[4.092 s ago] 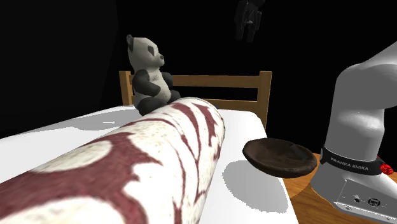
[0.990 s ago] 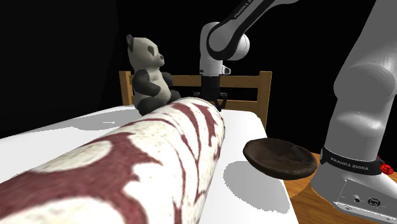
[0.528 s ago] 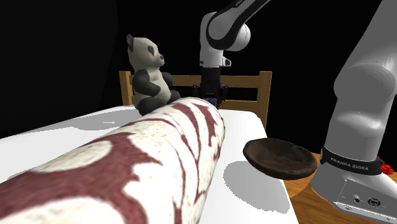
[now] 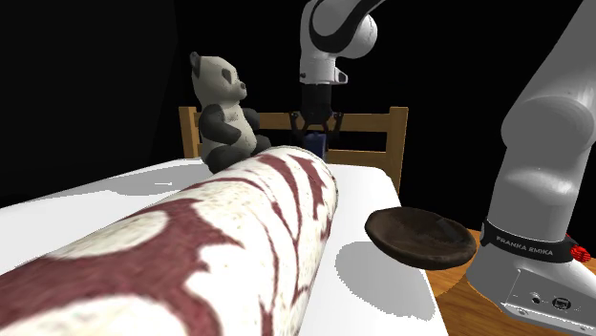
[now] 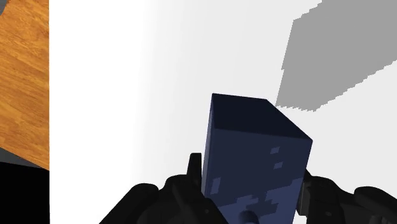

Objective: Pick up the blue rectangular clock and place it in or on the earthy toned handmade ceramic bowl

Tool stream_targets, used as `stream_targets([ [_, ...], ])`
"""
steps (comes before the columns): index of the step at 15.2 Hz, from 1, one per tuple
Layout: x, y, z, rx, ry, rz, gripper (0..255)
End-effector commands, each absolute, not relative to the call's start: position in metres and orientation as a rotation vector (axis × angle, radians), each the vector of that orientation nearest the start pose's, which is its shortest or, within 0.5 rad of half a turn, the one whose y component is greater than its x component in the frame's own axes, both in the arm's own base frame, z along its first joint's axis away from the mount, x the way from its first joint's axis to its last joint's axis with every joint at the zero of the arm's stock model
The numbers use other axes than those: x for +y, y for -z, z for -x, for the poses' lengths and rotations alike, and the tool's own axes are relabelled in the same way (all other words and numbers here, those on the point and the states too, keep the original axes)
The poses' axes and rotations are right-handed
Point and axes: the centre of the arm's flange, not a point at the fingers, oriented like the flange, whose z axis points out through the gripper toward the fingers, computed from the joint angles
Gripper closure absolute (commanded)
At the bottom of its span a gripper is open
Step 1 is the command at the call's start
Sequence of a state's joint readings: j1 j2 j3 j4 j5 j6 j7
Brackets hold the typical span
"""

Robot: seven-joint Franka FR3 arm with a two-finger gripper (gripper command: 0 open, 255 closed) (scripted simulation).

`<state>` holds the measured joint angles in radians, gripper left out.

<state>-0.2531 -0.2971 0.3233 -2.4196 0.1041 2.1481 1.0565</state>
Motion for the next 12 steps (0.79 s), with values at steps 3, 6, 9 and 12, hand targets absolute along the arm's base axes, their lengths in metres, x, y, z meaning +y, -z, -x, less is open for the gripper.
stream_targets([
  [3, 0.038, -0.439, -0.447, 1.581, 0.023, 2.712, 255],
  [6, 0.038, -0.455, -0.447, 1.581, 0.023, 2.712, 255],
  [9, 0.044, -0.466, -0.435, 1.581, 0.023, 2.712, 255],
  [12, 0.061, -0.468, -0.4, 1.581, 0.023, 2.712, 255],
])
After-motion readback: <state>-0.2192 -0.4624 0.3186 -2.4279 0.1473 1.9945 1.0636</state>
